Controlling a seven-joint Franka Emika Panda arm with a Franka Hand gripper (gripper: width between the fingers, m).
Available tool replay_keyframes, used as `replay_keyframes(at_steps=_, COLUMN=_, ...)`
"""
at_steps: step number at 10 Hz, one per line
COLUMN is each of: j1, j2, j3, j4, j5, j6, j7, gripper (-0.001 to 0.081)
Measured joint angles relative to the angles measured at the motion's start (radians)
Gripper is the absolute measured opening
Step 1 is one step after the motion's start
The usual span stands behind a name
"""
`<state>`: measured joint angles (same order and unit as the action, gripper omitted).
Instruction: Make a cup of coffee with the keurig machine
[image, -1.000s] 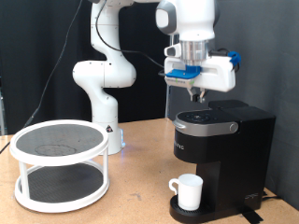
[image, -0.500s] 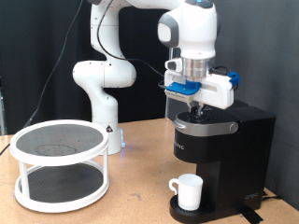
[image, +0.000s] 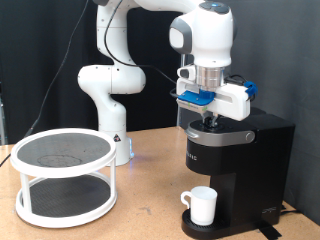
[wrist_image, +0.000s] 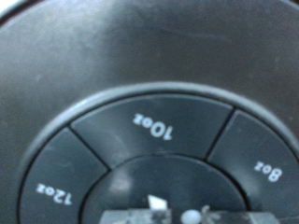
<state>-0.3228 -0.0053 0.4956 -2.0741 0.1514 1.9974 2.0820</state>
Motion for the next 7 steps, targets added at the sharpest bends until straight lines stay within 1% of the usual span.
replay_keyframes(at_steps=1, j1=0.000, j2=-0.001, j3=0.000, j4=0.000, j5=0.007, j6=0.000, j7=-0.008, gripper=0.0000)
replay_keyframes(at_steps=3, j1=-0.003, j2=-0.008, j3=-0.002, j4=-0.008, j5=0.071, j6=0.001, j7=-0.077, gripper=0.0000)
replay_keyframes(at_steps=5, j1=-0.006, j2=-0.044, j3=-0.019, j4=-0.023, j5=0.158, j6=0.001, j7=-0.171, gripper=0.0000)
replay_keyframes(at_steps=7, j1=-0.009, j2=-0.093, j3=-0.035, j4=-0.033, j5=0.197, j6=-0.015, j7=-0.213, gripper=0.0000)
